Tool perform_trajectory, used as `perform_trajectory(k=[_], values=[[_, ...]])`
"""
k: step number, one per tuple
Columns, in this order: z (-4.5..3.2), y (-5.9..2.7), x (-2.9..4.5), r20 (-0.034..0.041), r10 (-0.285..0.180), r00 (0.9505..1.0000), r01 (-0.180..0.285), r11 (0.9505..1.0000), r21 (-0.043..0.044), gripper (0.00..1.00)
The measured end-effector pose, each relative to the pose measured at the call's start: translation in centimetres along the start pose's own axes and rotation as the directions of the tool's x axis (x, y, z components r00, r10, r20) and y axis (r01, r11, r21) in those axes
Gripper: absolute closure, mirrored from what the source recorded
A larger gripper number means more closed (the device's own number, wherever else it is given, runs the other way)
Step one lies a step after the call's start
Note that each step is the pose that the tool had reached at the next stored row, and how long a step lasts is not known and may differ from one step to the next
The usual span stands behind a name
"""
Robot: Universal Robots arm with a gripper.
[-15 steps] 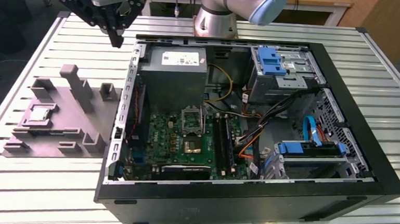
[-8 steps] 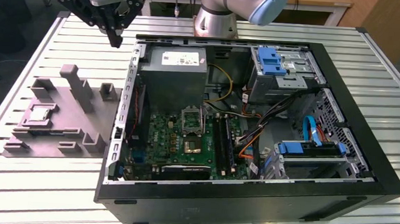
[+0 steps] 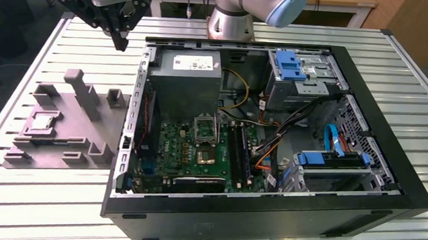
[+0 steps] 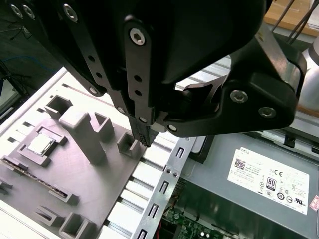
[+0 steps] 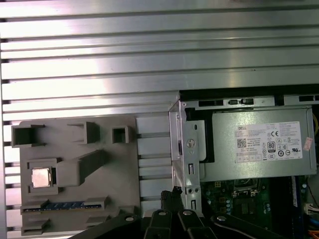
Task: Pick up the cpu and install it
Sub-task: 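Reach for the cpu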
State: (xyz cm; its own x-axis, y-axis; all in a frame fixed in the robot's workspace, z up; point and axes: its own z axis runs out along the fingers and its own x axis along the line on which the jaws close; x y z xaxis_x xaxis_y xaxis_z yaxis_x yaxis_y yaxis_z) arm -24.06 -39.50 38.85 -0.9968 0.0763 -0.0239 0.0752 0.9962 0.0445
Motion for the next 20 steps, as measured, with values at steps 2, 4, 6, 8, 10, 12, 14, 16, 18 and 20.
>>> perform_trajectory(k=[2, 4, 6, 8, 10, 12, 14, 16, 18, 20], values=[[0.0, 0.0, 0.04, 0.0, 0.0, 1.0, 0.0, 1.0, 0.0, 0.89], [-0.01, -0.01, 0.08, -0.0001, 0.0, 1.0, 0.0, 1.0, 0.0001, 0.89], [0.0, -0.01, 0.12, 0.0, 0.0, 1.0, 0.0, 1.0, 0.0, 0.89], [0.0, -0.01, 0.19, 0.0, 0.0, 1.0, 0.0, 1.0, 0.0, 0.89], [-0.01, -0.02, 0.2, 0.0, 0.0, 1.0, 0.0, 1.0, 0.0, 0.89], [-0.01, -0.02, 0.25, 0.0, 0.0, 1.0, 0.0, 1.0, 0.0, 0.89], [-0.01, -0.03, 0.38, -0.0001, 0.0, 1.0, 0.0, 1.0, 0.0001, 0.89], [-0.01, -0.04, 0.55, 0.0, 0.0, 1.0, 0.0, 1.0, 0.0, 0.89], [-0.01, -0.06, 0.72, 0.0, 0.0, 1.0, 0.0, 1.0, 0.0, 0.89], [0.0, -0.06, 0.83, 0.0, 0.0, 1.0, 0.0, 1.0, 0.0, 0.89]])
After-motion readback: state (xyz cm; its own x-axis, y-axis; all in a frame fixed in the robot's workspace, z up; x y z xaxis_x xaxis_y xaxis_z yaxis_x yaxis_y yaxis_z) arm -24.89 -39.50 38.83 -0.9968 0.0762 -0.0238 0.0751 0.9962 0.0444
